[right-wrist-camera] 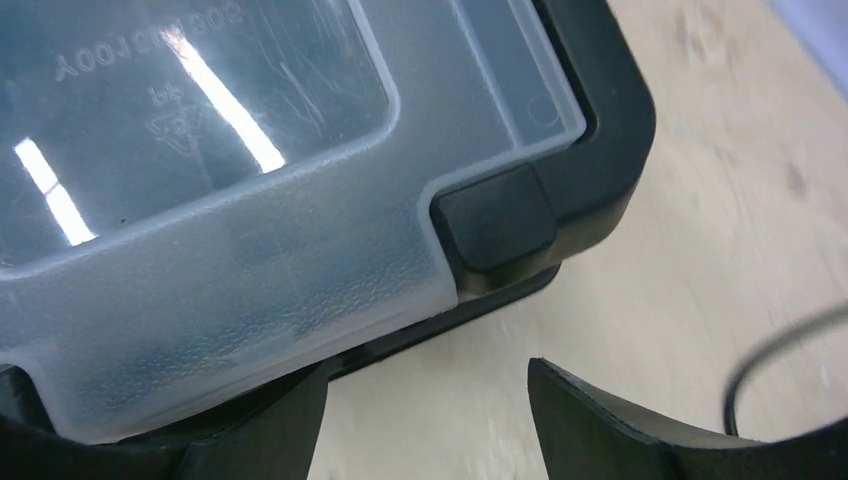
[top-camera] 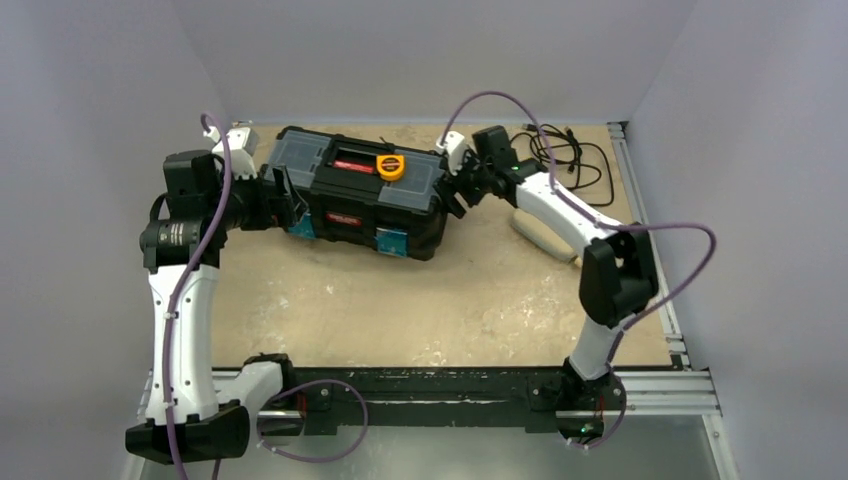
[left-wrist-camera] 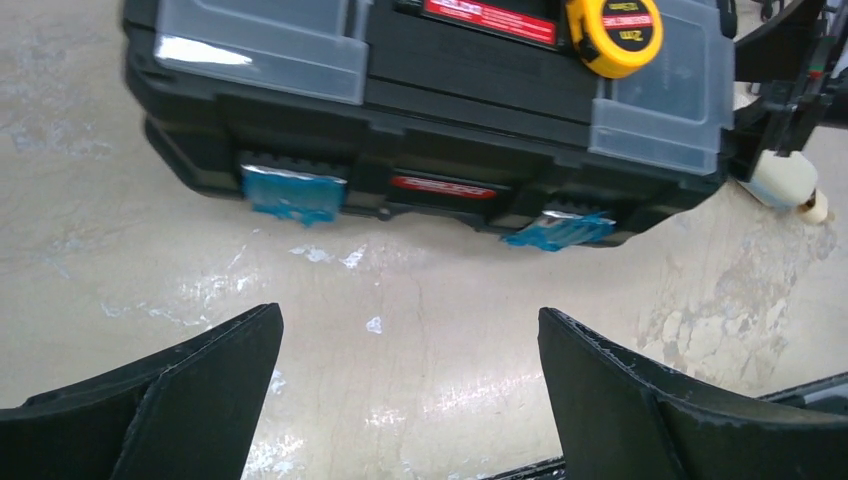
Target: Open the umbrella
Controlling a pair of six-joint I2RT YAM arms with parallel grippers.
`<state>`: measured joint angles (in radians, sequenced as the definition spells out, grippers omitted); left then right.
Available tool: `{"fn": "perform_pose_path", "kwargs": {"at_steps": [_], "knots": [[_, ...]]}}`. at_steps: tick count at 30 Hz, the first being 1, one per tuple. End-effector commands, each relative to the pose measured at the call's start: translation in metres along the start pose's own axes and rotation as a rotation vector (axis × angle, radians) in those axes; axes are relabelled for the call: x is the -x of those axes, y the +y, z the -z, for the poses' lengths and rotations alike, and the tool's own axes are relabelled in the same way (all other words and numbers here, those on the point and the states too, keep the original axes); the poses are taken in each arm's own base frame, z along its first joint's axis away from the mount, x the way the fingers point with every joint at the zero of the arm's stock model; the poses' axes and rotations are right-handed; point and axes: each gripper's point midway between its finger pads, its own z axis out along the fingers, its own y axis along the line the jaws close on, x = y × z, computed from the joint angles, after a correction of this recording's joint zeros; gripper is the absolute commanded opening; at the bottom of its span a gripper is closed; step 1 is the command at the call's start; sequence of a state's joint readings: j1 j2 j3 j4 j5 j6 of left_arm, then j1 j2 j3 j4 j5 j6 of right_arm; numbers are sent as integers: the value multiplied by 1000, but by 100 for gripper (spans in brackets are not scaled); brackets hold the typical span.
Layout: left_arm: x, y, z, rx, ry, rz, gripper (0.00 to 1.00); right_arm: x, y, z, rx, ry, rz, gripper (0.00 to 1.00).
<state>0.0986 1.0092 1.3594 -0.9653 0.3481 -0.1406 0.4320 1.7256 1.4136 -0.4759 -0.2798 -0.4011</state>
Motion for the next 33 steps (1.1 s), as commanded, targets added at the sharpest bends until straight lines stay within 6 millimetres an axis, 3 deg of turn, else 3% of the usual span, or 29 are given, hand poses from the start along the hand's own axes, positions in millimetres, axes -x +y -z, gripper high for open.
{"fn": "perform_pose_path", "kwargs": {"at_steps": [1,4,7,9,12,15,20,24,29,33], "knots": [[24,12,0,70,-4,72,100,117,37,-46,88,-285,22,75],[27,23,-2,114,28,37,100,153,42,-89,111,-345,-13,75],[22,35,-6,156,63,-18,100,191,34,-103,114,-461,-74,75],[13,45,-10,191,102,-36,100,204,22,-100,73,-492,-78,76],[-1,58,-22,221,130,-58,100,208,12,-70,67,-512,-78,79],[-9,75,-39,257,131,-117,100,190,5,-29,59,-489,-79,84],[-35,111,-72,300,294,-259,100,123,-8,24,32,-344,-93,91],[-43,112,-104,237,251,-267,100,73,-28,70,-54,-281,-133,93],[-46,120,-140,236,169,-218,100,22,-34,99,-129,-208,-151,93],[-45,132,-166,248,161,-211,100,1,-32,108,-137,-169,-189,94]]}}
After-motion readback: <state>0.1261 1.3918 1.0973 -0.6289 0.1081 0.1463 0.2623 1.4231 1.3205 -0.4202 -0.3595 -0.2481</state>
